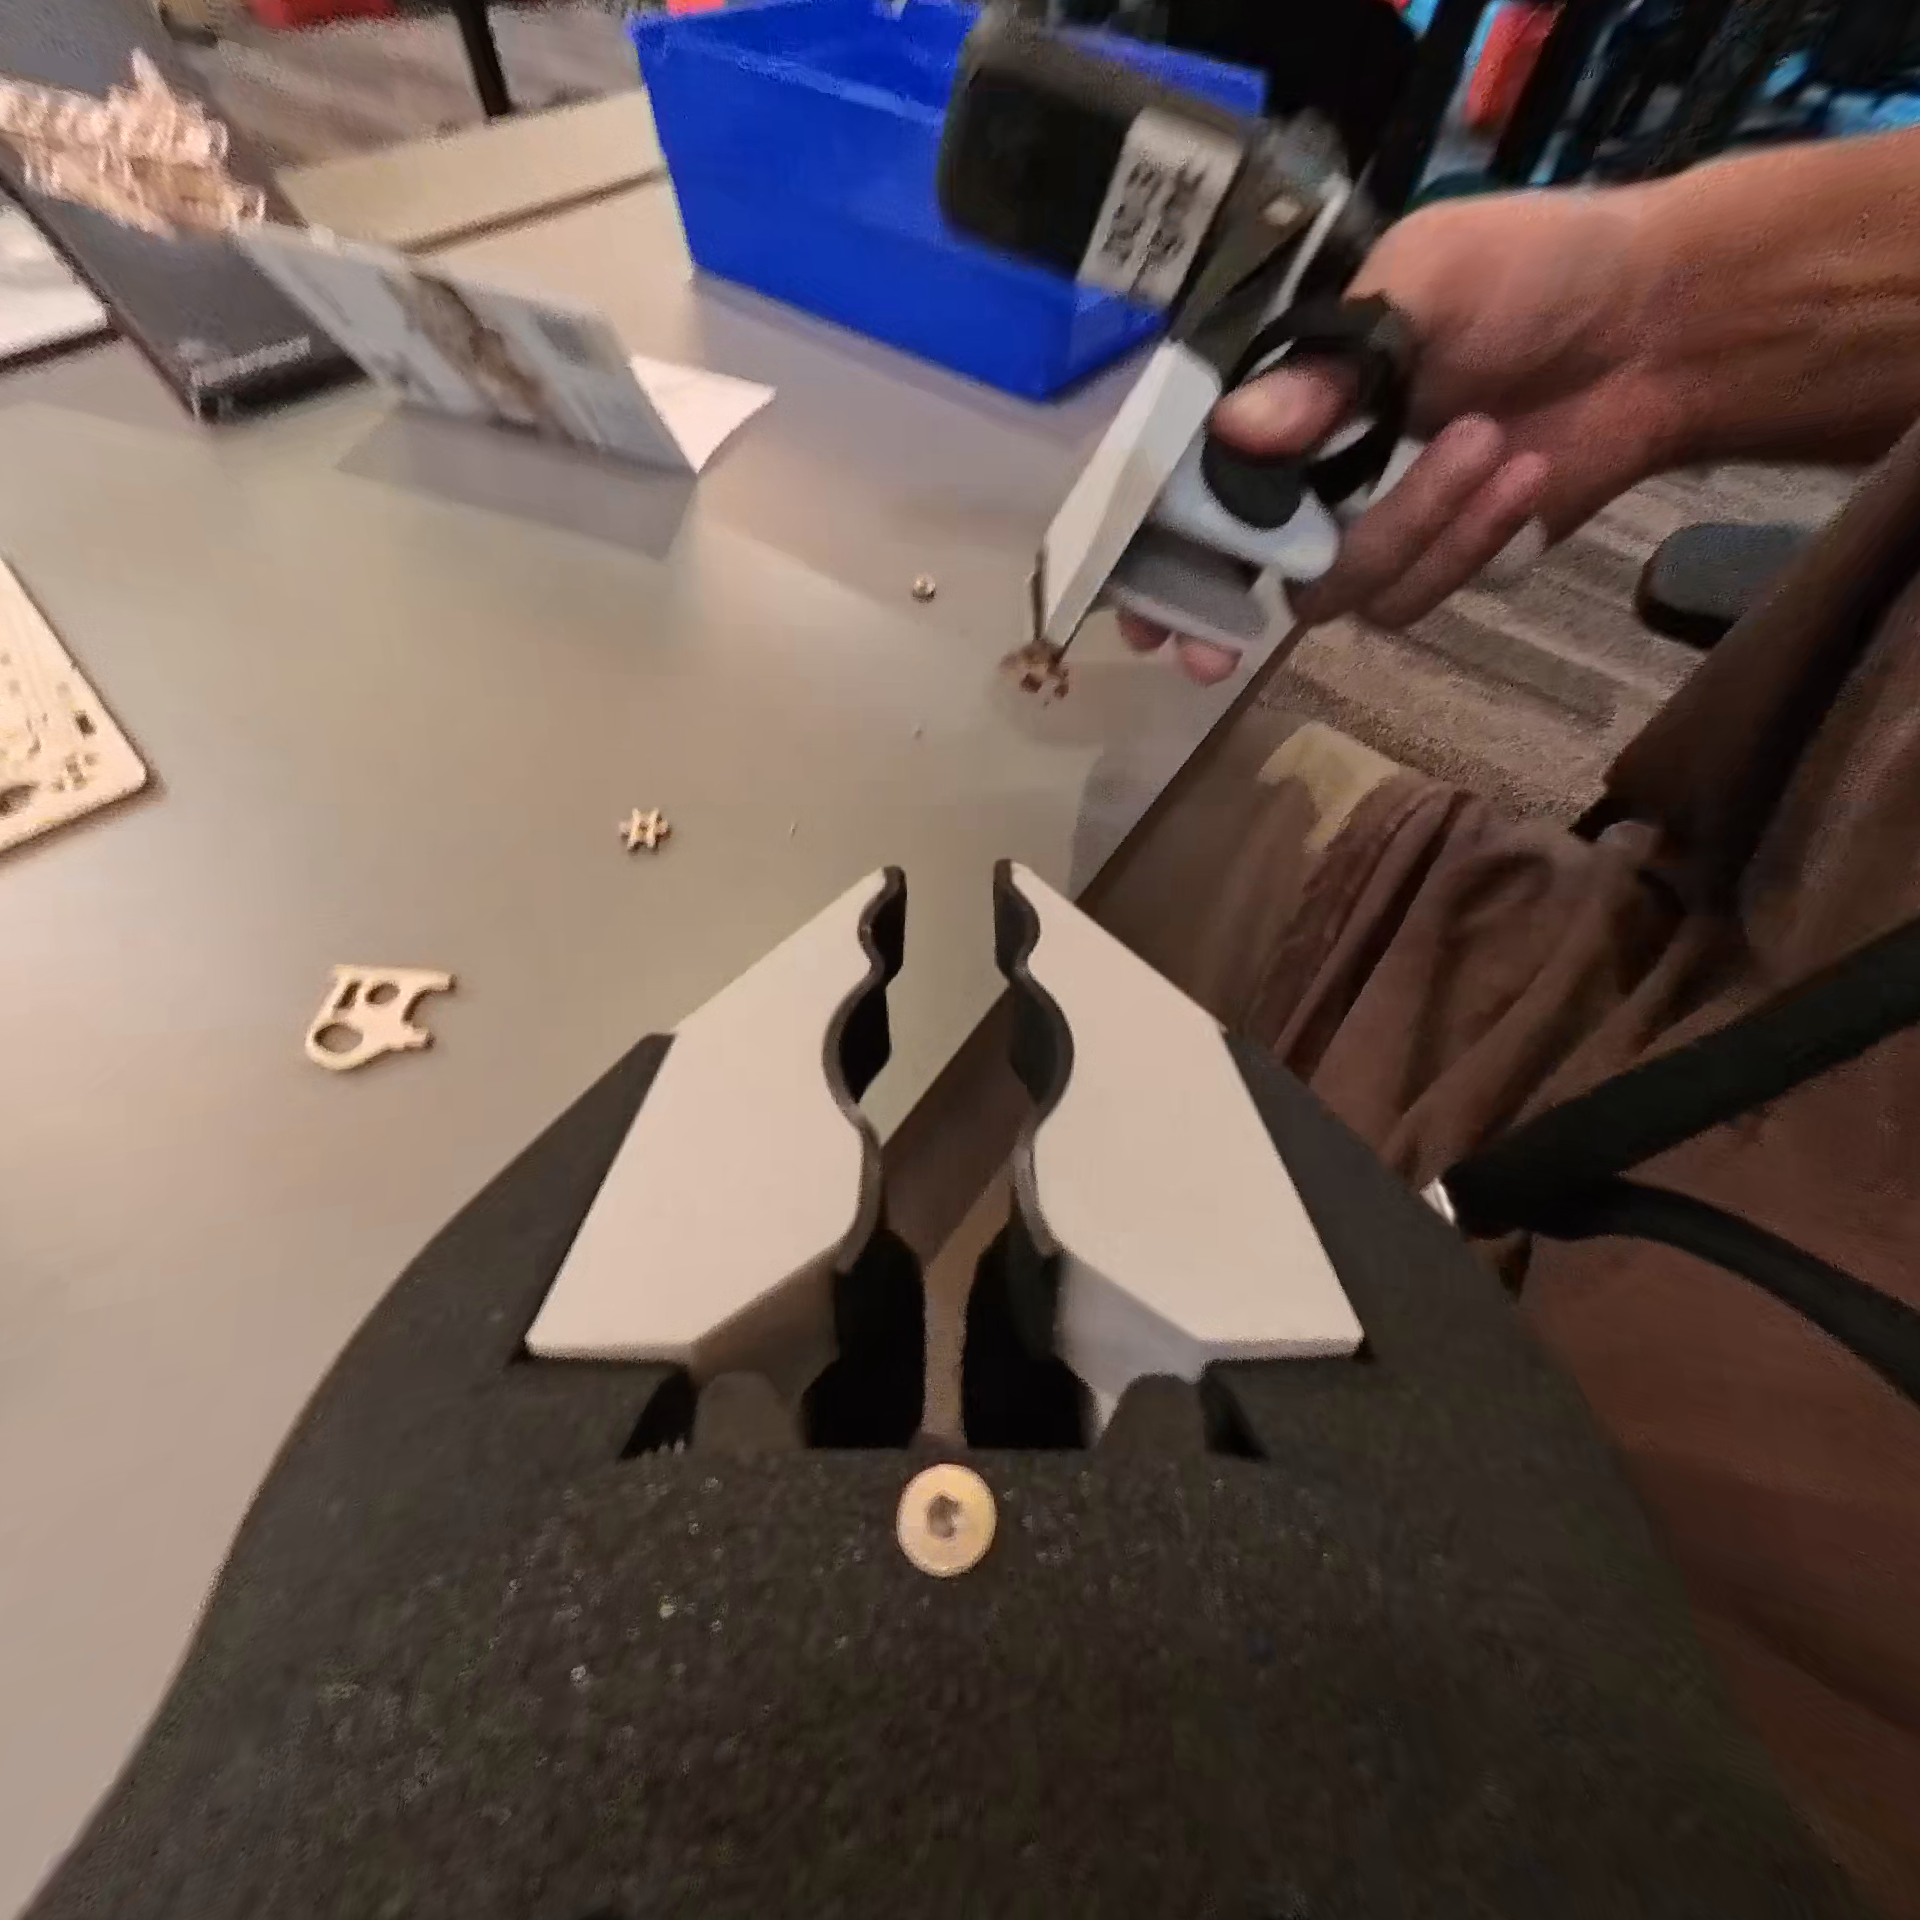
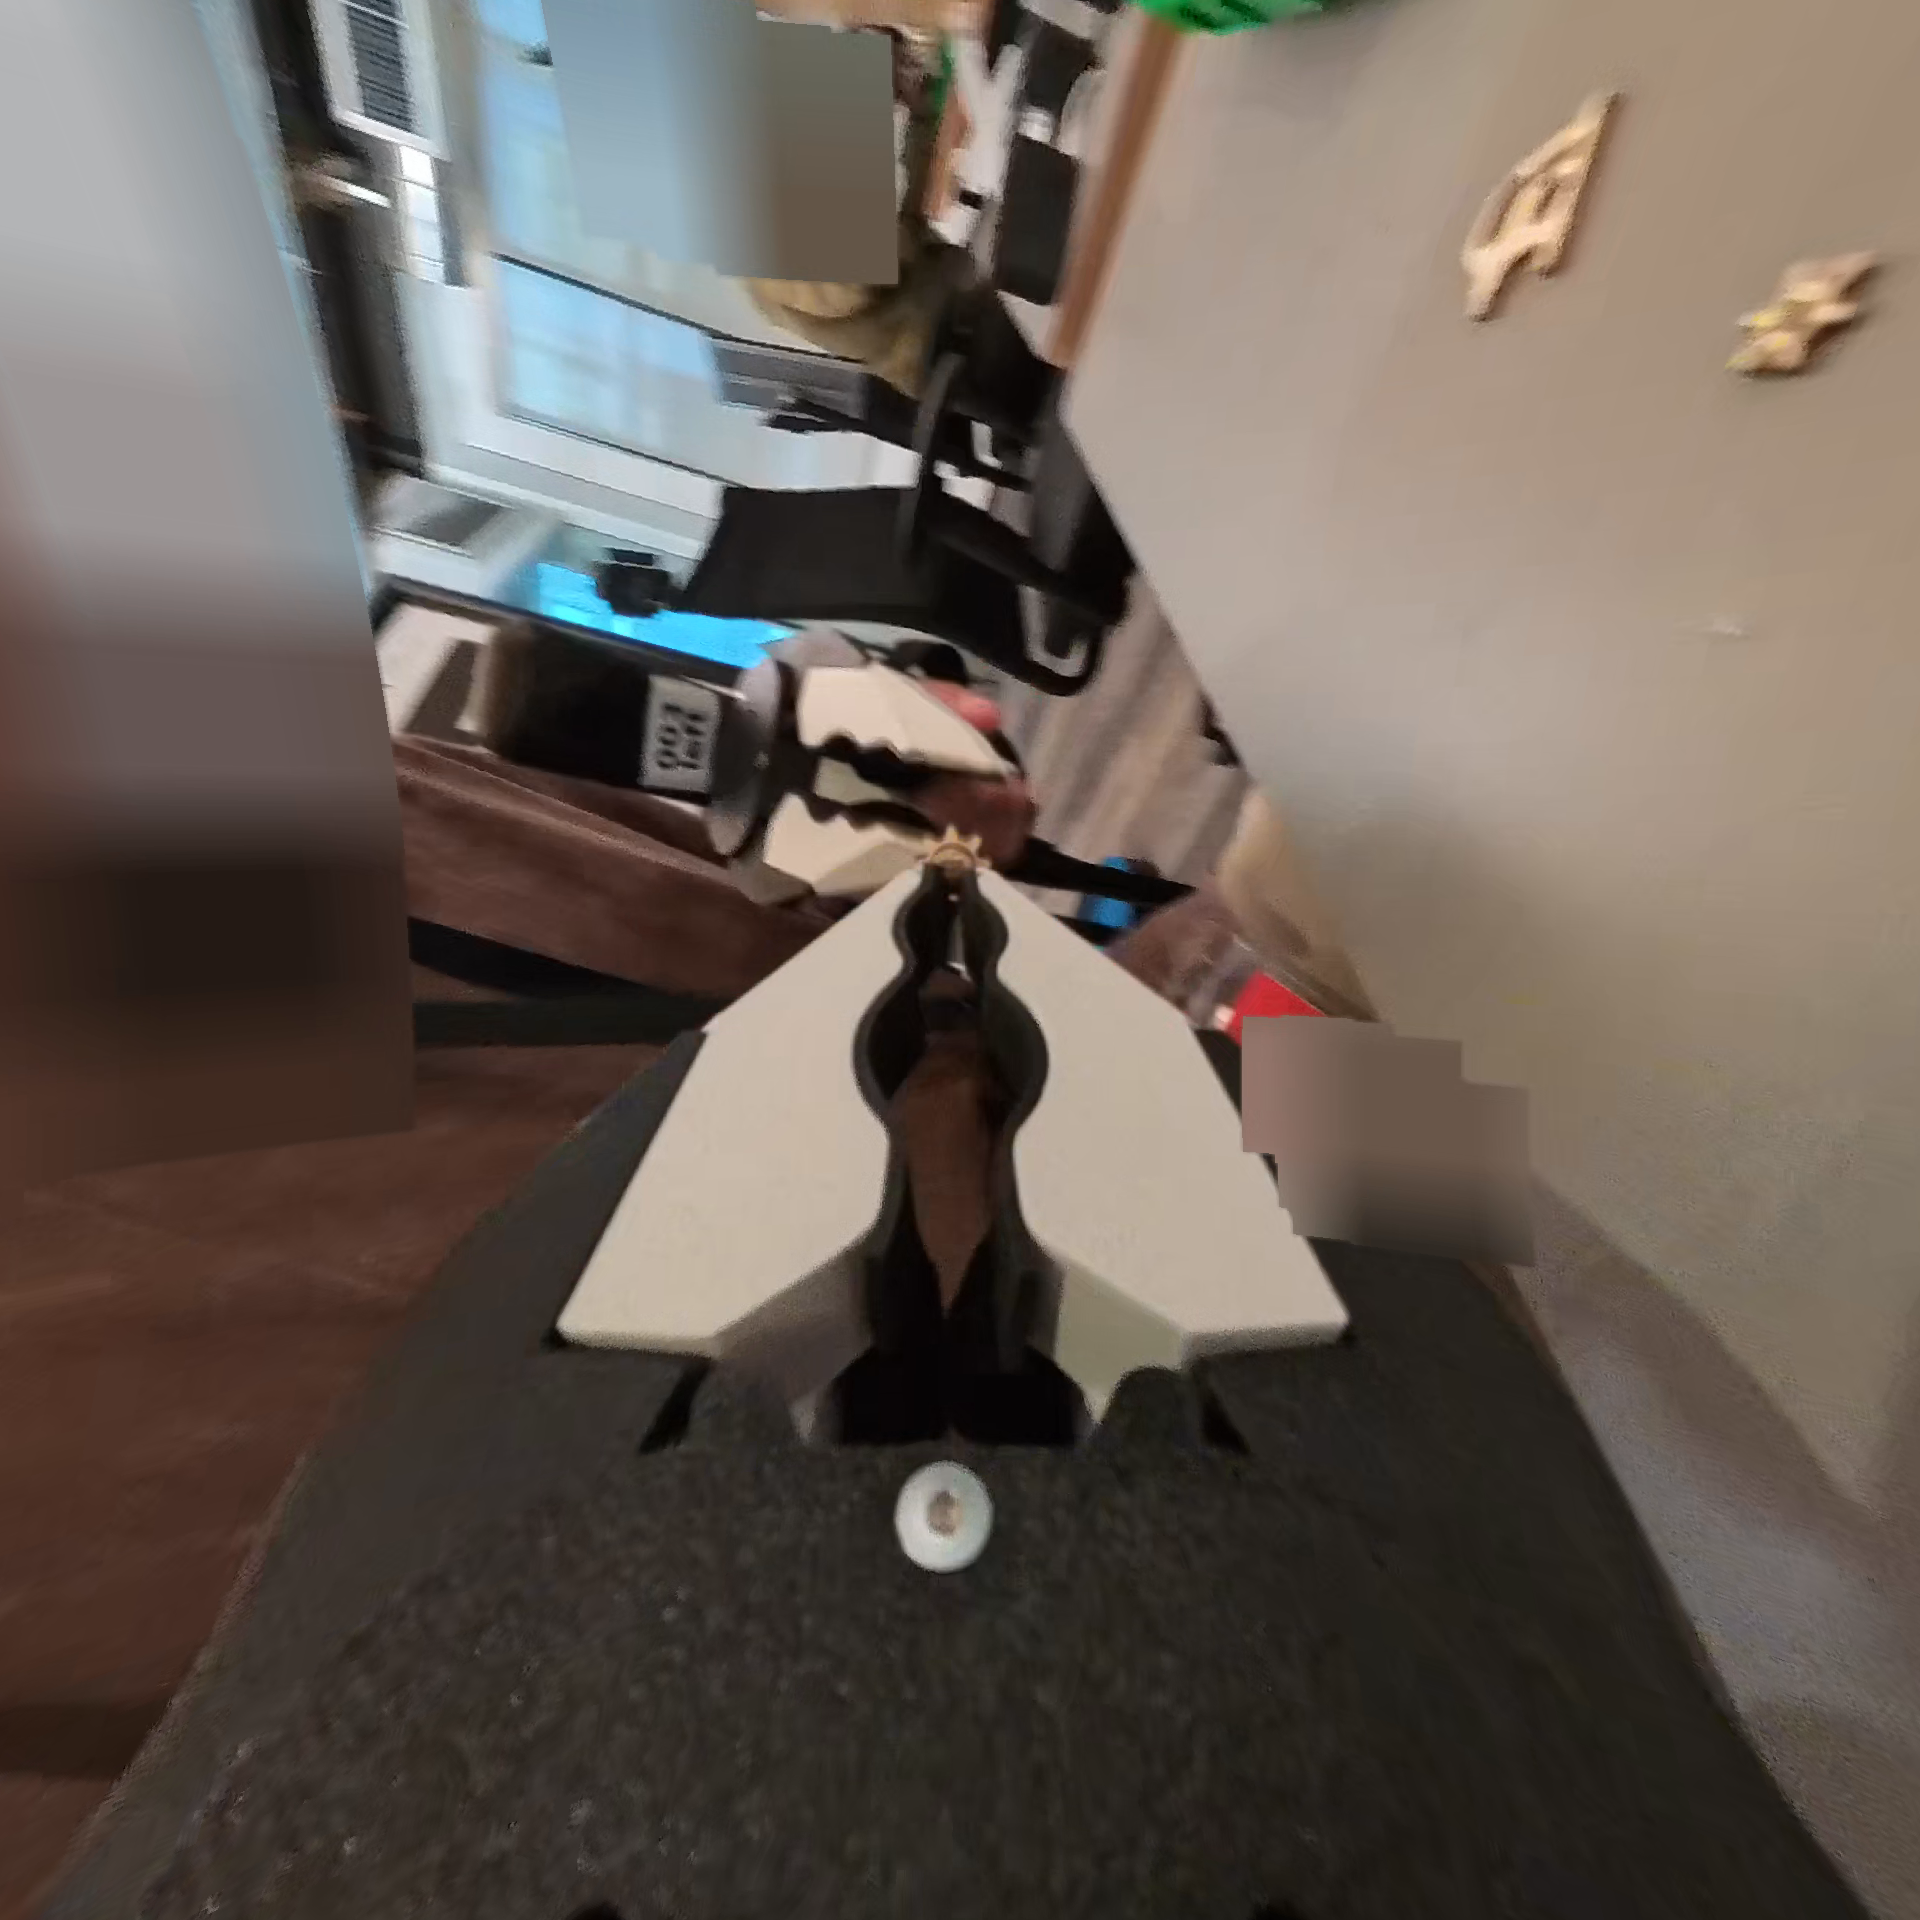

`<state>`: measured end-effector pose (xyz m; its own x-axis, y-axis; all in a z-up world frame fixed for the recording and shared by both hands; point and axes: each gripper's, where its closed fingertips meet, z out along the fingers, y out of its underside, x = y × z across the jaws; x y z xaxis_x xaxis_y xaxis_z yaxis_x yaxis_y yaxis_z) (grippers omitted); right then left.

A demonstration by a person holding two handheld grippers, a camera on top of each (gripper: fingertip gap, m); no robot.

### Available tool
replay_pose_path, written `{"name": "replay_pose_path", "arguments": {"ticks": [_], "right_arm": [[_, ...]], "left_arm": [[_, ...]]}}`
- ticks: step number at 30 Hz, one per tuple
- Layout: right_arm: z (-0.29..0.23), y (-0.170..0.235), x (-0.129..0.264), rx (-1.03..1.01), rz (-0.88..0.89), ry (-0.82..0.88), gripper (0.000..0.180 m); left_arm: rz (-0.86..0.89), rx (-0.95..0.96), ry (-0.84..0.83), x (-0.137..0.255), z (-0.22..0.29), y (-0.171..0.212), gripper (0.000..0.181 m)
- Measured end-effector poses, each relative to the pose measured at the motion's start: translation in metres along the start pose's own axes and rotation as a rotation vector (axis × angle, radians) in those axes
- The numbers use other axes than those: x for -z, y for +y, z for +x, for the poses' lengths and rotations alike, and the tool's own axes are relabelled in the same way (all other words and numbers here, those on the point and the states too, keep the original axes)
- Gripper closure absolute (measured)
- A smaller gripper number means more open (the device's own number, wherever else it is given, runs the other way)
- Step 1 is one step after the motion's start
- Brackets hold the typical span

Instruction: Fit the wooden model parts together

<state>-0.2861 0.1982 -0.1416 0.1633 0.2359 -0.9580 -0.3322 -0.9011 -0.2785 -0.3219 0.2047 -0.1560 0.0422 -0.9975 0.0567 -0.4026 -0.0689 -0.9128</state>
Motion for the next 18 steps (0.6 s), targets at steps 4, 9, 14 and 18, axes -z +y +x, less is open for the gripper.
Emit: {"name": "replay_pose_path", "arguments": {"ticks": [4,9,14,18], "right_arm": [[-0.012,0.005,-0.015,0.022,-0.048,-0.084,0.176],[-0.011,0.013,-0.011,0.066,-0.069,-0.101,0.176],[-0.013,0.019,-0.001,0.077,-0.052,-0.140,0.177],[-0.011,0.023,0.007,0.080,-0.033,-0.155,0.177]], "left_arm": [[0.059,-0.104,-0.009,-0.005,0.008,-0.015,0.169],[0.085,-0.177,0.045,-0.010,0.021,-0.022,0.174],[0.059,-0.207,0.113,-0.019,0.033,-0.022,0.181],[0.038,-0.260,0.143,-0.025,0.038,-0.022,0.179]]}}
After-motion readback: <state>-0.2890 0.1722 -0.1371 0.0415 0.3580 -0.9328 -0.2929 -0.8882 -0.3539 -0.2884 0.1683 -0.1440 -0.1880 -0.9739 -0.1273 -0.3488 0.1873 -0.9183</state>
